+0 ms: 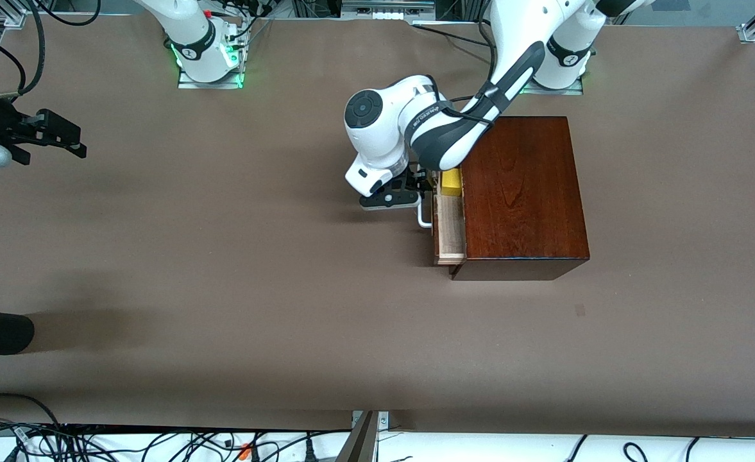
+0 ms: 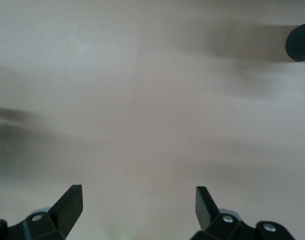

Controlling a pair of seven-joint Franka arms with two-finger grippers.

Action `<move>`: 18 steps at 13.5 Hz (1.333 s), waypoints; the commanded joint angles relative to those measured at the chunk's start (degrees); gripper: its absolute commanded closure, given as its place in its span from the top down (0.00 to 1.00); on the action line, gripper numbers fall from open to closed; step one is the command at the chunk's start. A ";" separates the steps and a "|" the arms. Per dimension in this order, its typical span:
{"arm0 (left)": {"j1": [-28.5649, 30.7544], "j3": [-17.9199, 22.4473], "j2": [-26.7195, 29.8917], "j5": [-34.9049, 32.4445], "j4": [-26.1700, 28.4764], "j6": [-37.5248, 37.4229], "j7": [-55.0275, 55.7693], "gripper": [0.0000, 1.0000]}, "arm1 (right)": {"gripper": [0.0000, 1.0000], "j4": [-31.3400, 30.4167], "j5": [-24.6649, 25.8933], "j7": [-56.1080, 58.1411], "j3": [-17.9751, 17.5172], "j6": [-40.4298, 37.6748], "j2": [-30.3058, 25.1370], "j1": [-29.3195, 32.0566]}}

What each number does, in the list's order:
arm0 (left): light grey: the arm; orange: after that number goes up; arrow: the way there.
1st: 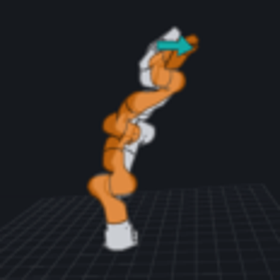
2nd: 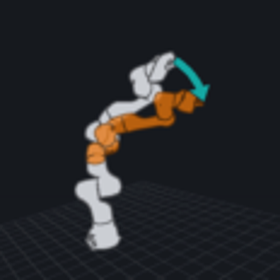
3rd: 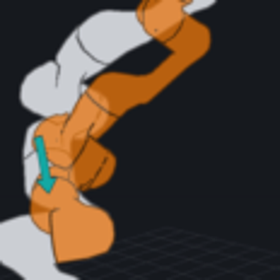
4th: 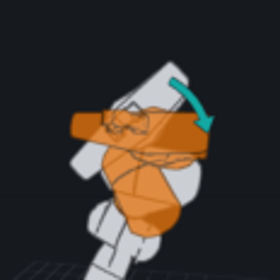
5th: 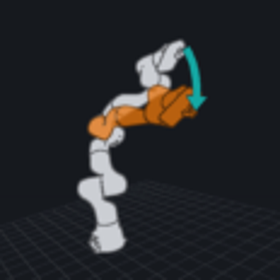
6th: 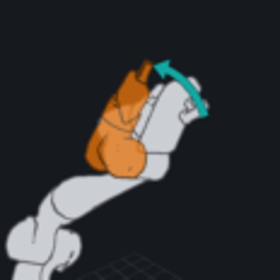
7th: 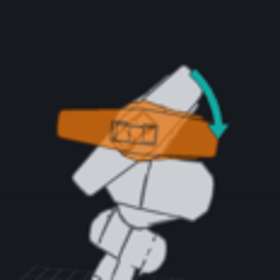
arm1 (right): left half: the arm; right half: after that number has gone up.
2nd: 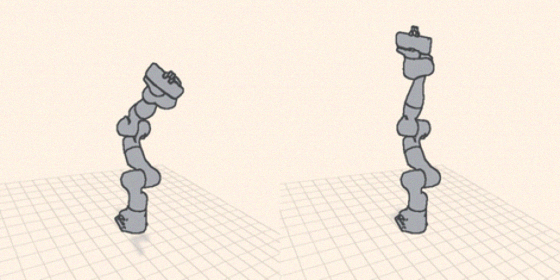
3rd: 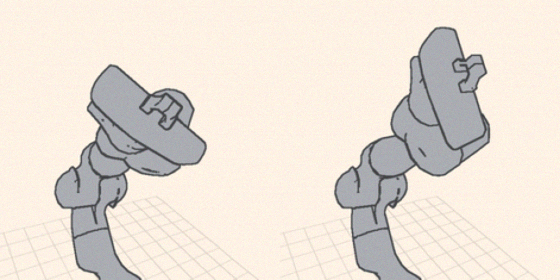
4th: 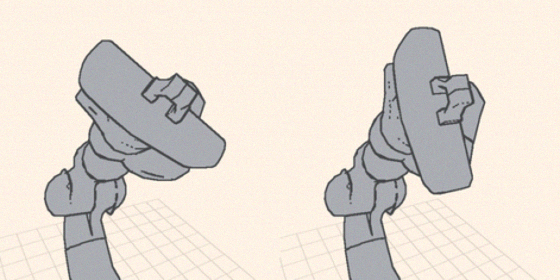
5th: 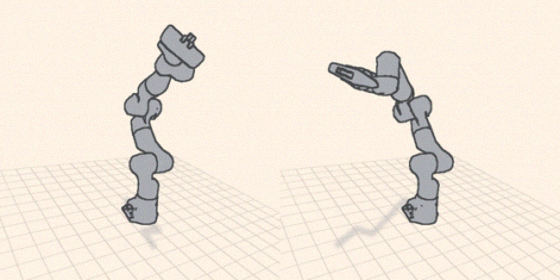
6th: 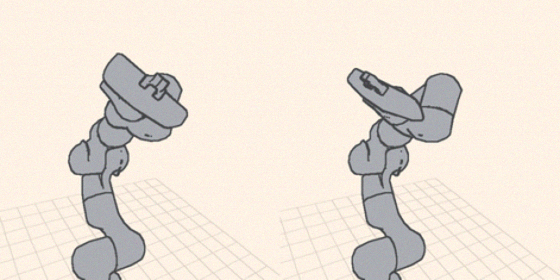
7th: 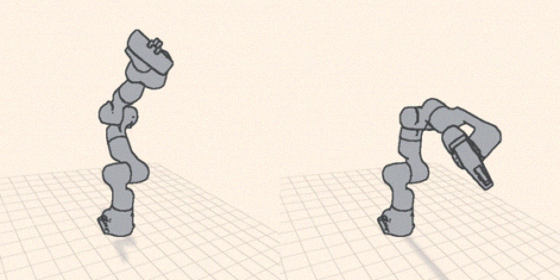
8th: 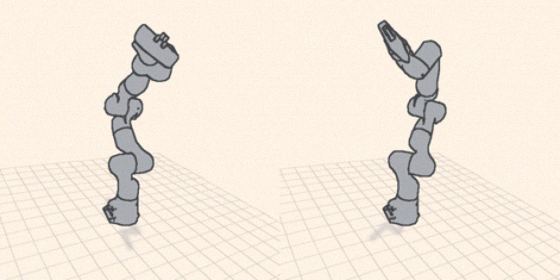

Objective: Open drawer, take yellow block, close drawer
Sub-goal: 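Pull the drawer out of the box with the left gripper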

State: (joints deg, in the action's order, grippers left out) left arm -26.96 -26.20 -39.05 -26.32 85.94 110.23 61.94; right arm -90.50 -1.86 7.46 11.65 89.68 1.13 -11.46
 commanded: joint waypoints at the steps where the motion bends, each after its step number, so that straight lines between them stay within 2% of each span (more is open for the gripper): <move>1: -2.83 -0.87 -3.93 0.83 -5.51 1.04 2.66 1.00 | 1.00 0.94 -1.13 0.19 0.04 -0.56 0.28 0.47; 18: -8.80 -0.78 -9.99 0.92 -16.77 1.22 7.58 1.00 | 1.00 1.03 -0.16 0.37 -0.05 -0.03 1.77 0.65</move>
State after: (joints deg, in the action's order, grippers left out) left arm -32.54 -26.06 -45.65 -26.32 74.96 110.28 66.83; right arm -90.48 -1.85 7.46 11.81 89.98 2.70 -11.31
